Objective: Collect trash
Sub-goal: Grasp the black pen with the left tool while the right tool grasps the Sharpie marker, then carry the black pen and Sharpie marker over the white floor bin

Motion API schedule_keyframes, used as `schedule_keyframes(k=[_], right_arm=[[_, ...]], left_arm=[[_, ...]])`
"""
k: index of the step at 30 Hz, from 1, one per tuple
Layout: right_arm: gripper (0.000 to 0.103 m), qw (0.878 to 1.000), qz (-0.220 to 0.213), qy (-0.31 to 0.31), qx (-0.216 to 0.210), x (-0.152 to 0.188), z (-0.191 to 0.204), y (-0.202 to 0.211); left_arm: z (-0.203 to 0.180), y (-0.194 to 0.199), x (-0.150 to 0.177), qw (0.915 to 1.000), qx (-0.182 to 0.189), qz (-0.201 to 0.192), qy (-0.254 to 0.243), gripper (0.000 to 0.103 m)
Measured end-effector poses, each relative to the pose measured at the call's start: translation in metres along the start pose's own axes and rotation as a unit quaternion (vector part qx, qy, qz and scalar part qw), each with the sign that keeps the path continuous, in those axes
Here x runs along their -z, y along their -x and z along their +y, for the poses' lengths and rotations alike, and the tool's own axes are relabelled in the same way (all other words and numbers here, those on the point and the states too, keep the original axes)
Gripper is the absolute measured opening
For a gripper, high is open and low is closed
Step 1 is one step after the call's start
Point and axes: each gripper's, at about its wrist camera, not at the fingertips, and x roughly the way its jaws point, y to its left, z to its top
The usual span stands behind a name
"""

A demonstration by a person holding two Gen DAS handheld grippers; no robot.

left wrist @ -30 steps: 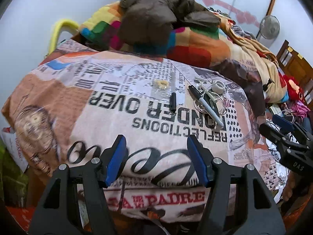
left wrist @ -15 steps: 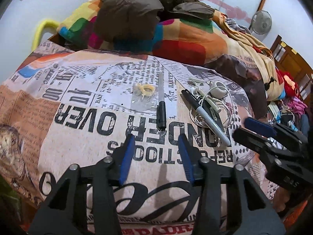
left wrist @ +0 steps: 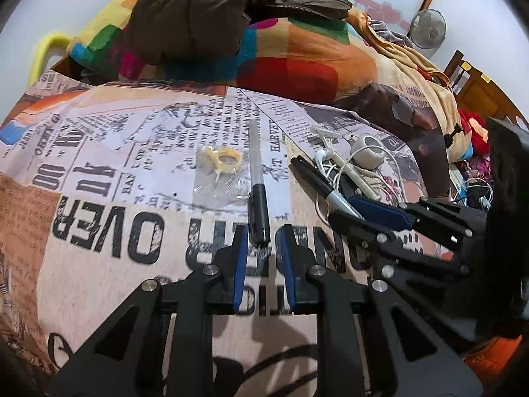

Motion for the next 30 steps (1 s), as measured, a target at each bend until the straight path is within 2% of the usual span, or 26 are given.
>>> schedule_keyframes(k=[2,9,17,20,22,24,26,30], right_arm=[[0.011,1.0,0.004,0.007,0.005,0.0,0.0,-0.004],[0.011,1.0,-0.011,-0.012,-0.006,0.002,-0.003,0.005],[0.011,0.999,-0.029,-0.033,-0.017,0.0,-0.009,0.027],[0.011,0.998,-0.033,-0.045,-0.018,-0.001,-0.013,0.034],[0.011,0.998,-0.036,-0.049,-0.017,-0.003,-0.014,0.038],[0.011,0.998,-0.04,-0.051,-0.016,-0.005,-0.015,0.044],[0.011,0.997,-0.043,-0.054,-0.015,-0.006,-0.016,0.05],[0.011,0.997,-0.052,-0.06,-0.012,-0.009,-0.017,0.067]], left_arm=[[0.001,-0.005,-0.003,1.0,-0.003,0.001,0.003,0.019],[0.0,-0.022,-0.007,0.9999,-0.009,0.012,0.003,0.019],[-0.016,-0.029,-0.004,0.997,-0.056,-0.017,-0.049,0.017],[-0.025,-0.032,-0.004,0.9926,-0.091,-0.016,-0.08,0.013],[-0.028,-0.032,-0.004,0.9911,-0.099,-0.013,-0.089,0.013],[-0.027,-0.03,-0.005,0.9918,-0.102,-0.008,-0.077,0.013],[-0.026,-0.023,-0.004,0.9948,-0.082,-0.012,-0.058,0.013],[-0.031,0.001,-0.001,0.9959,-0.068,-0.027,-0.054,0.013]])
